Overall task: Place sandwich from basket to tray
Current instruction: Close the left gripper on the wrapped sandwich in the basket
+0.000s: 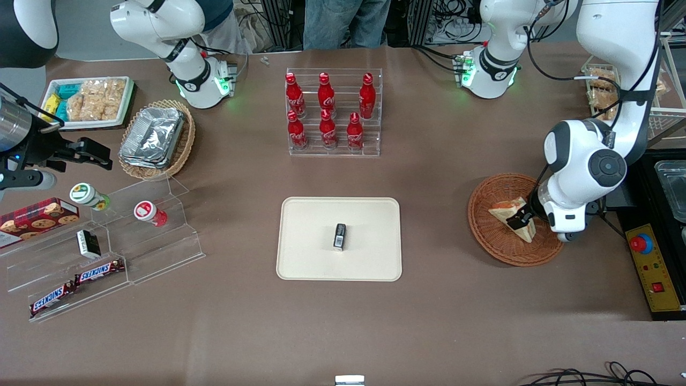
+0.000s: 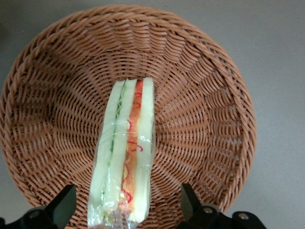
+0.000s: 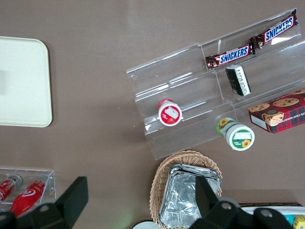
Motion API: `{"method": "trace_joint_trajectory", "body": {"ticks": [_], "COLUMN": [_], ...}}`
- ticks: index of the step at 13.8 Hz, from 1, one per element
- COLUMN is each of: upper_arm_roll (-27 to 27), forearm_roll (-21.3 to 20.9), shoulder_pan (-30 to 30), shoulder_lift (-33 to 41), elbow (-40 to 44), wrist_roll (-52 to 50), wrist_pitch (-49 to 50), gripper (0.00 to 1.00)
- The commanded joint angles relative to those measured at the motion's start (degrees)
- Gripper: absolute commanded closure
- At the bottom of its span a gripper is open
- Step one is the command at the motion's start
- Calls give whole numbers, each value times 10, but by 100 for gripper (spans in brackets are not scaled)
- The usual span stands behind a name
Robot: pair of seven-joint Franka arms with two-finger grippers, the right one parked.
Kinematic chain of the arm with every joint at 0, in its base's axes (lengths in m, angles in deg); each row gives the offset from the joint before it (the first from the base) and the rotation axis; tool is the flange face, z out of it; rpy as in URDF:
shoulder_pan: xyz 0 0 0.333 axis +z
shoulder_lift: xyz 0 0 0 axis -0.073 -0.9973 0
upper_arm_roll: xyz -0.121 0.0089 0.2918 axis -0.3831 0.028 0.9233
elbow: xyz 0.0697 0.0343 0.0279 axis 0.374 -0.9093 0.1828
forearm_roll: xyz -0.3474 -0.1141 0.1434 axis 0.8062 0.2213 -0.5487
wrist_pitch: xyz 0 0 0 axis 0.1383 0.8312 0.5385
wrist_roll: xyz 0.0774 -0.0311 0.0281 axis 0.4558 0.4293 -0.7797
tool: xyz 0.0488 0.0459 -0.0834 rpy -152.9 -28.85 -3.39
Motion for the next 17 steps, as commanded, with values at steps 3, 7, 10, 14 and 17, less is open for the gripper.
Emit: {"method": "trace_joint_trajectory", "body": {"ticks": [3,7,10,14,17], "upper_arm_roll": [1,1,1,2,2], "forearm_roll": [-5,-13,-16,-16,-17], "shoulder_pan": [1,1,1,2,2], "shoulder_lift": [9,-12,-33,-44,-45], "elbow": [-26,-26,-26,-25,-24], "wrist_roll": [-20,-21,-21,-24,-22], "wrist_pitch": [-20,-26,-49,-65,-69], "gripper": [1,1,3,74,100]}}
